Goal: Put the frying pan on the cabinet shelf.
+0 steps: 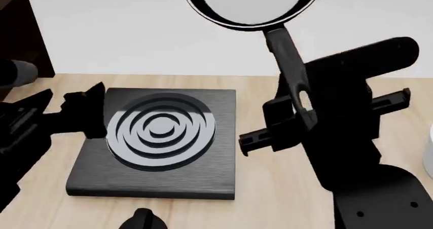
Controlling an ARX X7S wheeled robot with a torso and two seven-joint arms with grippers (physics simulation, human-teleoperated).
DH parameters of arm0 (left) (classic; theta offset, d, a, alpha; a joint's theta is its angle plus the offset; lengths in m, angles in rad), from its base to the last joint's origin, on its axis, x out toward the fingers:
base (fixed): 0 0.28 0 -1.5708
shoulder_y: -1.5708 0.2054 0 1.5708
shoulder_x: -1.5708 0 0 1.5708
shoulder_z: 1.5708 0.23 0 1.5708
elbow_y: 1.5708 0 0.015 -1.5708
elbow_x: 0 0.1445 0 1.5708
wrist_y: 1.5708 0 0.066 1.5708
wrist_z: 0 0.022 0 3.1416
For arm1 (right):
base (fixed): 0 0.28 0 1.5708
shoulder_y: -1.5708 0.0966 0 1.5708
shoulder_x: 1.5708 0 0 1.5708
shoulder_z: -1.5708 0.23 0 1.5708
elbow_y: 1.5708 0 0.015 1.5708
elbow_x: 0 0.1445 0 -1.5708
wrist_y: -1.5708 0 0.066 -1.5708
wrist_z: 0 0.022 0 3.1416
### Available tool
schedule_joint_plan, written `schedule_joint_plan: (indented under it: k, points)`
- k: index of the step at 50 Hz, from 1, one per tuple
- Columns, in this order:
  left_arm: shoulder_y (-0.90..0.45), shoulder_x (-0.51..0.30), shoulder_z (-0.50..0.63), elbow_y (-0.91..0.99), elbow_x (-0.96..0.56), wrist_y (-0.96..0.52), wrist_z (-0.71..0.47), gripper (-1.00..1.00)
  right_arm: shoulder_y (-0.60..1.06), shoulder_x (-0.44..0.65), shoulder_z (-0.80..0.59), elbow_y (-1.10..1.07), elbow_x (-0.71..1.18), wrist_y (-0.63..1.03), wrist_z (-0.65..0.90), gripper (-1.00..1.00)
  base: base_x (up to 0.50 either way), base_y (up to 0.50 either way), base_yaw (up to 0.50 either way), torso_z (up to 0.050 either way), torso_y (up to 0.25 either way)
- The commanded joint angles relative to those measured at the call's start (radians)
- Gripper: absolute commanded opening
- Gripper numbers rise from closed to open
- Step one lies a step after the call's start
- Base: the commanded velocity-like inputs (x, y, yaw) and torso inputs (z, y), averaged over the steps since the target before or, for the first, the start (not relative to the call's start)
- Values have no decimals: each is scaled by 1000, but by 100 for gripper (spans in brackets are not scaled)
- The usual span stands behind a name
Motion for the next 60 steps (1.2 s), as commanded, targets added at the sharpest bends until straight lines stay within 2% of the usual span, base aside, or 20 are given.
schedule_joint_plan:
  k: [1, 4, 5, 6, 7, 11, 15, 18, 21, 28, 44, 60]
  points:
    - [-243, -19, -81, -164, -126, -132, 79, 100, 32, 11, 12, -56, 40, -40, -106, -100, 0, 6, 0, 0, 0]
    - [-301, -19, -113, -218, -172, -210, 71, 100, 35, 5, 5, -58, 54, -40, -120, -100, 0, 6, -3, 0, 0]
    - [-315, -17, -126, -232, -192, -277, 42, 100, 35, 7, -6, -58, 51, -47, -119, -100, 0, 6, 0, 0, 0]
    - [-309, 4, -170, -212, -224, -301, 23, 100, 35, 6, -11, -57, 50, -51, -118, -100, 0, 6, -9, 0, 0]
    - [-306, 5, -167, -190, -243, -319, 29, 100, 35, 2, -10, -56, 52, -51, -119, -100, 0, 6, 0, 0, 0]
    - [-296, 81, -337, -142, -408, -475, -48, 100, 25, -7, -20, -53, 55, -65, -119, -100, 0, 6, -2, 0, 0]
    - [-289, 85, -352, -134, -433, -485, -79, 100, 18, -5, -26, -48, 57, -76, -123, -100, 0, 6, -4, 0, 0]
    - [-303, 100, -391, -153, -505, -516, -146, 100, 23, -9, -22, -47, 62, -74, -123, -100, 0, 6, -3, 0, 0]
    - [-286, 92, -385, -192, -638, -516, -273, 100, 27, -7, -32, -39, 56, -79, -120, -100, 0, 6, -3, 0, 0]
    - [-257, 90, -361, -216, -838, -503, -406, 100, 37, -15, -28, -39, 60, -78, -114, -100, 0, 6, -3, 0, 0]
    - [-252, 112, -329, -252, -963, -433, -468, 100, 28, -17, -40, -49, 69, -82, -110, -100, 0, 5, -3, 1, 0]
    - [-249, 136, -260, -283, -931, -350, -401, 100, -7, -18, -48, -82, 82, -86, -103, -100, 0, 6, -4, 1, 0]
